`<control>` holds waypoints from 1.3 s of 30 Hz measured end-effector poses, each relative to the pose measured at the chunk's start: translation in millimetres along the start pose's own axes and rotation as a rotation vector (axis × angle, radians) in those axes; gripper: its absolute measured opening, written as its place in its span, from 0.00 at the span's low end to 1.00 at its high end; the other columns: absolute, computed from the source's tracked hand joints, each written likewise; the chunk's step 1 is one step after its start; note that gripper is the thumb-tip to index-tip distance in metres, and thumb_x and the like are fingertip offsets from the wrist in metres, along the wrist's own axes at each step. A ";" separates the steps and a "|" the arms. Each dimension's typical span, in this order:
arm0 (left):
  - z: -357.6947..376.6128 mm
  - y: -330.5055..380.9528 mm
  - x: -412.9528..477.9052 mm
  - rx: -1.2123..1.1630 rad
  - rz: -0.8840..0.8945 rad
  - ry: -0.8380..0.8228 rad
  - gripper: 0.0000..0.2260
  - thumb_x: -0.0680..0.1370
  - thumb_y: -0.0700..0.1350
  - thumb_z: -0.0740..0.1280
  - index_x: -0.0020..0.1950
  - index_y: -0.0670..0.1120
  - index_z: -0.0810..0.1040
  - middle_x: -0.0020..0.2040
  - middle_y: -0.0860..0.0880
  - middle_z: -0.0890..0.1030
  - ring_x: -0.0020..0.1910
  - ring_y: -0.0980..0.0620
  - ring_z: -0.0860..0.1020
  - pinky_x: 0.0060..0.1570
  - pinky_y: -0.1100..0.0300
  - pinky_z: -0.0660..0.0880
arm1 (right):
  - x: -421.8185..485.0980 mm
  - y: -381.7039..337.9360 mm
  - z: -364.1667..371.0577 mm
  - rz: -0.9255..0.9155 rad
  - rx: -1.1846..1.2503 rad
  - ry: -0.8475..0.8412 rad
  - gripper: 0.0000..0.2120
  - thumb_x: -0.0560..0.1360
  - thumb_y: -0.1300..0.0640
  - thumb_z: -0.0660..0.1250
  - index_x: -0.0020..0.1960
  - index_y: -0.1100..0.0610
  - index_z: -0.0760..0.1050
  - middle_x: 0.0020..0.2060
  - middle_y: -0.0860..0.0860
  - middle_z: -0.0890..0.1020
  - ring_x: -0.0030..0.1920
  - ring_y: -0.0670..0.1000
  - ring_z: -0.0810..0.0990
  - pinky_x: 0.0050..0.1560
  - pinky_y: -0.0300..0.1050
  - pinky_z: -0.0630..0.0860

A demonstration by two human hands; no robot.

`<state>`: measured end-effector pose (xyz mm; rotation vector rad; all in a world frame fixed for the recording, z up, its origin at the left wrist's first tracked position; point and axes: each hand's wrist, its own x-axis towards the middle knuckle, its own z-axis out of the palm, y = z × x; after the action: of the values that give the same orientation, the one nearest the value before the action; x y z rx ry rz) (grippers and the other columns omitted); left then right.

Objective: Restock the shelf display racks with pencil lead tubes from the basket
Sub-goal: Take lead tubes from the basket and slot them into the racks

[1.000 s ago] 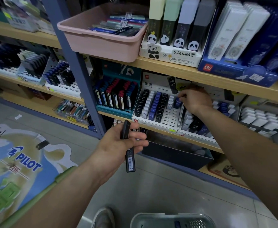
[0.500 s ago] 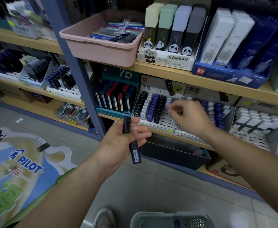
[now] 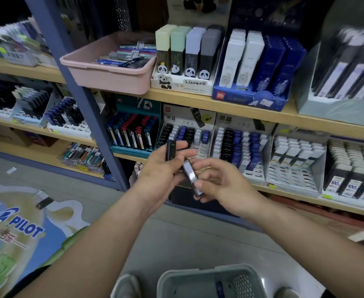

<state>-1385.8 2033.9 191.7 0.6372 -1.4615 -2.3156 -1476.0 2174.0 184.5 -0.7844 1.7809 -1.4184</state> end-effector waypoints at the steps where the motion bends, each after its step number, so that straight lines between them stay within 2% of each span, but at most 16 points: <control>1: -1.3 0.2 0.9 0.071 0.000 0.025 0.11 0.84 0.36 0.58 0.63 0.44 0.76 0.55 0.45 0.85 0.50 0.49 0.85 0.45 0.57 0.81 | -1.2 0.6 -3.9 0.014 0.026 -0.015 0.11 0.79 0.68 0.65 0.59 0.57 0.74 0.40 0.54 0.81 0.39 0.55 0.84 0.43 0.50 0.83; 2: -2.6 -0.4 1.6 0.143 -0.004 0.052 0.11 0.84 0.37 0.59 0.62 0.45 0.77 0.51 0.47 0.86 0.43 0.52 0.84 0.40 0.59 0.79 | -1.9 1.3 -8.0 0.034 0.063 -0.027 0.11 0.80 0.68 0.63 0.60 0.58 0.73 0.43 0.56 0.80 0.38 0.55 0.84 0.42 0.50 0.83; 4: -3.4 -4.6 3.4 0.226 -0.023 0.085 0.11 0.84 0.37 0.59 0.61 0.46 0.77 0.39 0.49 0.83 0.29 0.55 0.75 0.29 0.62 0.70 | -2.2 3.4 -15.6 0.068 0.116 -0.046 0.10 0.81 0.68 0.60 0.60 0.59 0.72 0.45 0.57 0.81 0.36 0.54 0.81 0.38 0.47 0.81; 6: -1.3 -9.6 4.1 0.246 -0.052 0.079 0.09 0.85 0.39 0.58 0.59 0.45 0.77 0.32 0.50 0.74 0.25 0.57 0.64 0.24 0.64 0.60 | -2.1 5.1 -21.8 0.059 0.108 -0.039 0.09 0.82 0.68 0.59 0.59 0.59 0.72 0.43 0.56 0.82 0.36 0.52 0.78 0.37 0.45 0.78; 8: 3.2 -12.8 4.2 0.259 -0.069 0.049 0.07 0.84 0.44 0.60 0.55 0.44 0.76 0.30 0.52 0.68 0.24 0.57 0.60 0.23 0.65 0.56 | -1.6 5.7 -27.7 0.029 0.079 -0.004 0.09 0.82 0.67 0.60 0.60 0.58 0.72 0.42 0.54 0.83 0.37 0.52 0.79 0.39 0.45 0.78; 10: 6.0 -14.6 4.5 0.304 -0.054 0.012 0.08 0.83 0.48 0.63 0.50 0.44 0.75 0.30 0.52 0.68 0.24 0.57 0.59 0.22 0.65 0.56 | -1.5 5.2 -33.7 0.015 0.062 0.020 0.10 0.82 0.67 0.61 0.61 0.58 0.73 0.43 0.53 0.84 0.39 0.52 0.81 0.42 0.45 0.80; 12: 7.3 -16.4 5.4 0.357 -0.022 -0.017 0.06 0.81 0.47 0.67 0.50 0.45 0.76 0.31 0.51 0.70 0.23 0.58 0.60 0.21 0.66 0.58 | -0.6 4.9 -38.4 0.017 0.064 0.003 0.10 0.82 0.67 0.61 0.60 0.57 0.74 0.42 0.52 0.84 0.39 0.52 0.81 0.42 0.45 0.79; 15: 9.3 -21.3 7.6 0.366 -0.005 -0.042 0.07 0.80 0.45 0.68 0.56 0.44 0.77 0.32 0.50 0.71 0.23 0.58 0.61 0.21 0.66 0.59 | 0.1 6.5 -42.0 0.017 0.038 0.005 0.09 0.82 0.65 0.61 0.58 0.56 0.76 0.39 0.50 0.83 0.35 0.49 0.78 0.37 0.44 0.75; 19: 12.8 -25.1 11.2 0.363 0.016 -0.061 0.05 0.80 0.46 0.69 0.51 0.45 0.76 0.33 0.49 0.72 0.23 0.57 0.60 0.21 0.64 0.57 | 0.5 8.4 -43.5 -0.043 -0.096 0.045 0.09 0.78 0.59 0.69 0.58 0.54 0.76 0.43 0.51 0.80 0.34 0.47 0.79 0.36 0.41 0.76; 22: 15.7 -28.8 14.3 0.355 0.017 -0.038 0.06 0.79 0.45 0.69 0.52 0.45 0.76 0.33 0.49 0.71 0.23 0.58 0.60 0.21 0.65 0.58 | 1.6 9.3 -49.4 -0.045 -0.100 0.003 0.07 0.81 0.60 0.65 0.57 0.55 0.77 0.45 0.54 0.85 0.37 0.49 0.83 0.39 0.44 0.79; 26: 18.8 -31.8 16.9 0.377 0.032 -0.048 0.05 0.80 0.44 0.68 0.52 0.43 0.77 0.33 0.49 0.69 0.23 0.58 0.60 0.21 0.65 0.59 | 1.1 11.9 -55.7 -0.018 -0.125 -0.073 0.11 0.84 0.58 0.57 0.59 0.58 0.78 0.47 0.53 0.87 0.41 0.50 0.83 0.41 0.44 0.76; 30: 19.8 -31.0 18.8 0.396 0.015 -0.046 0.06 0.81 0.45 0.67 0.52 0.43 0.78 0.33 0.48 0.68 0.24 0.57 0.60 0.22 0.64 0.58 | 4.5 12.9 -56.4 0.009 -0.088 -0.097 0.10 0.84 0.58 0.59 0.63 0.55 0.73 0.48 0.52 0.87 0.43 0.49 0.82 0.42 0.43 0.74; 33: 21.0 -29.1 16.5 0.402 -0.005 -0.055 0.06 0.81 0.46 0.67 0.47 0.45 0.78 0.32 0.49 0.73 0.23 0.57 0.61 0.22 0.64 0.58 | 8.4 14.3 -56.1 -0.017 -0.085 -0.102 0.19 0.81 0.62 0.63 0.70 0.51 0.67 0.47 0.53 0.87 0.49 0.51 0.85 0.43 0.41 0.78; 36: 16.1 -25.5 16.7 0.361 -0.050 0.001 0.11 0.82 0.49 0.65 0.51 0.41 0.79 0.32 0.52 0.74 0.24 0.57 0.61 0.22 0.65 0.58 | 14.8 17.0 -57.5 -0.079 -0.113 -0.046 0.24 0.79 0.64 0.67 0.70 0.45 0.69 0.45 0.62 0.82 0.50 0.55 0.85 0.46 0.47 0.83; 39: 1.7 -19.4 17.5 0.338 -0.108 0.094 0.11 0.83 0.49 0.63 0.54 0.44 0.81 0.31 0.52 0.74 0.26 0.56 0.62 0.24 0.64 0.58 | 27.2 17.0 -60.6 -0.074 -0.129 0.102 0.20 0.76 0.64 0.71 0.62 0.46 0.76 0.46 0.60 0.80 0.43 0.57 0.85 0.44 0.51 0.84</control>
<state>-1402.3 2034.7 171.4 0.9230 -1.8310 -2.0965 -1541.9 2188.2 171.8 -0.8663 1.9552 -1.4242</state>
